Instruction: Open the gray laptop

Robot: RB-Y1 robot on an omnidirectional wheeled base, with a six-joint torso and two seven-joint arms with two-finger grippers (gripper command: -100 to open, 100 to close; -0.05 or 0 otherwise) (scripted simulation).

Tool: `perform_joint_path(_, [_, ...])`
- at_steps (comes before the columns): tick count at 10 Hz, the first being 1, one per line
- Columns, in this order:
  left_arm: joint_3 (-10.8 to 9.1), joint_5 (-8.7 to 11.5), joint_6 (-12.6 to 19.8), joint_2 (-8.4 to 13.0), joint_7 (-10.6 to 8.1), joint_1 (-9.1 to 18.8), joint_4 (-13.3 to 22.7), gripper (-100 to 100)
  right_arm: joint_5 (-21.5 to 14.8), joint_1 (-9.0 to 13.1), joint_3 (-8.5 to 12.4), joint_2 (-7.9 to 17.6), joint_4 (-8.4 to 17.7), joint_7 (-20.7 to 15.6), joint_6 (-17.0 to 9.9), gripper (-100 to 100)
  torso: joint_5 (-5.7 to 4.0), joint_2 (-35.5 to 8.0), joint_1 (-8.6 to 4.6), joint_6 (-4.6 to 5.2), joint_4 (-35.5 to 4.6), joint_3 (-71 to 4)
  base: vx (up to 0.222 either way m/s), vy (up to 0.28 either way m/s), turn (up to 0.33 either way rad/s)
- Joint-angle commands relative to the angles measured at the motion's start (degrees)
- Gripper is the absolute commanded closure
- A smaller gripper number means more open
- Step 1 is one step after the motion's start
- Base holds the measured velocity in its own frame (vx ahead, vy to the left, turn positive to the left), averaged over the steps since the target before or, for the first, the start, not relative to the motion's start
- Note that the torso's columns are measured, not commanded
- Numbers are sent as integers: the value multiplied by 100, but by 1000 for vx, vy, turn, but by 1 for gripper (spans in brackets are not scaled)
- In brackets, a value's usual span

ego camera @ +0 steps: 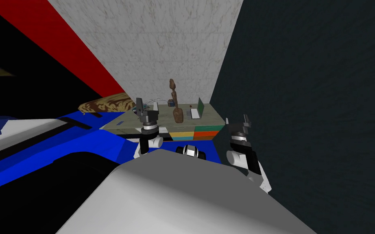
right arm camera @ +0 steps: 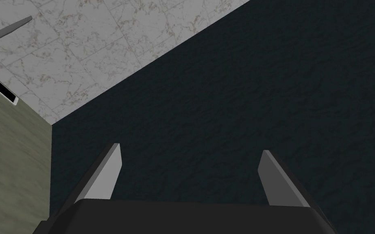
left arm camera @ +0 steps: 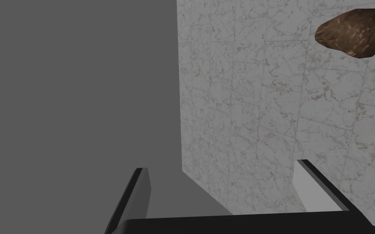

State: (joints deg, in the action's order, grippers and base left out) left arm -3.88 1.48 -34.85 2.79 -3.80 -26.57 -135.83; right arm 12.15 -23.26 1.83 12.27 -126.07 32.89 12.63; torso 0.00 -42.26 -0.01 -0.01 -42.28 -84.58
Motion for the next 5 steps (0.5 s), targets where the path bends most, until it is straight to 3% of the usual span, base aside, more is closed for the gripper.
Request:
perform_joint_path(1, [0, 0, 0, 0, 0, 0, 0, 0, 97, 64, -35, 54, 14, 428, -235, -100, 0, -3, 2, 2, 0, 1, 43, -29, 100])
perform_joint_path(4, [0, 0, 0, 0, 0, 0, 0, 0, 168, 116, -51, 89, 25, 882, -393, -100, -1, 0, -3, 0, 0, 0, 39, -41, 77])
perform_joint_path(5, [0, 0, 0, 0, 0, 0, 0, 0, 242, 169, -67, 120, 37, 1052, -554, -100, 0, -5, 1, 3, -1, 2, 40, -37, 96])
